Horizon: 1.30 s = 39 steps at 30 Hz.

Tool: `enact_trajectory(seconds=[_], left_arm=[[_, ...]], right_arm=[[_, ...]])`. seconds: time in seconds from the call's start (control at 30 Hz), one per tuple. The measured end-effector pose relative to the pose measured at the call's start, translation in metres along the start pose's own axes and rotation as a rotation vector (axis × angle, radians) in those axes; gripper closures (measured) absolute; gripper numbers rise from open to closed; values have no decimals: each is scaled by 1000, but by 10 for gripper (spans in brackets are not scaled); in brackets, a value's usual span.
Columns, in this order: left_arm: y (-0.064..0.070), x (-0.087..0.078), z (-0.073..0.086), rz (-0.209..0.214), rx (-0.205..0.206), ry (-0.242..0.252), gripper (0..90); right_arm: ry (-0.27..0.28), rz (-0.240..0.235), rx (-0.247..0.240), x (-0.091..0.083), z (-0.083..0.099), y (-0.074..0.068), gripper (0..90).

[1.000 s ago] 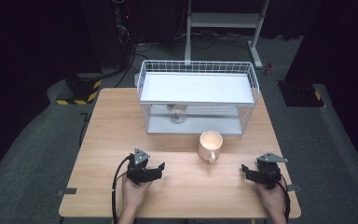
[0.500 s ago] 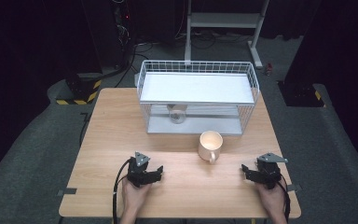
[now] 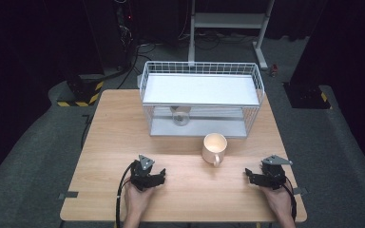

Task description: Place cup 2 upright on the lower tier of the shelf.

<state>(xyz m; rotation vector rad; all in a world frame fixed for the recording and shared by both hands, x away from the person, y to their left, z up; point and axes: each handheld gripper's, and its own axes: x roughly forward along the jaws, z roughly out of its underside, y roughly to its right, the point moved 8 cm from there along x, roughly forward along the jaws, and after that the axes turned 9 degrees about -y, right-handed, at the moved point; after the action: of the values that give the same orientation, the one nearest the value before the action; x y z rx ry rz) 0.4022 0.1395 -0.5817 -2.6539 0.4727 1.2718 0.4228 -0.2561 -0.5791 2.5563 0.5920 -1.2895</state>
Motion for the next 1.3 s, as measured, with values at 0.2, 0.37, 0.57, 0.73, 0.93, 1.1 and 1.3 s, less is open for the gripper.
enact_trajectory(seconds=[0.2, 0.37, 0.57, 0.73, 0.93, 1.1, 1.3], left_arm=[[0, 0, 0, -1, -3, -2, 187], [0, 0, 0, -3, -2, -5, 184], [0, 0, 0, -2, 0, -6, 186], [0, 0, 0, -3, 3, -4, 191], [0, 0, 0, -3, 3, -4, 191], [0, 0, 0, -1, 4, -4, 192], [0, 0, 0, -1, 8, -3, 191]], right_arm=[[31, -88, 15, -8, -7, -15, 153], [137, -176, -50, -23, -24, -43, 127], [155, -226, -76, -26, -43, -64, 111], [171, -228, -95, -23, -60, -75, 104], [190, -217, -120, -21, -81, -84, 95], [197, -205, -137, -19, -97, -90, 89], [196, -188, -150, -13, -110, -95, 88]])
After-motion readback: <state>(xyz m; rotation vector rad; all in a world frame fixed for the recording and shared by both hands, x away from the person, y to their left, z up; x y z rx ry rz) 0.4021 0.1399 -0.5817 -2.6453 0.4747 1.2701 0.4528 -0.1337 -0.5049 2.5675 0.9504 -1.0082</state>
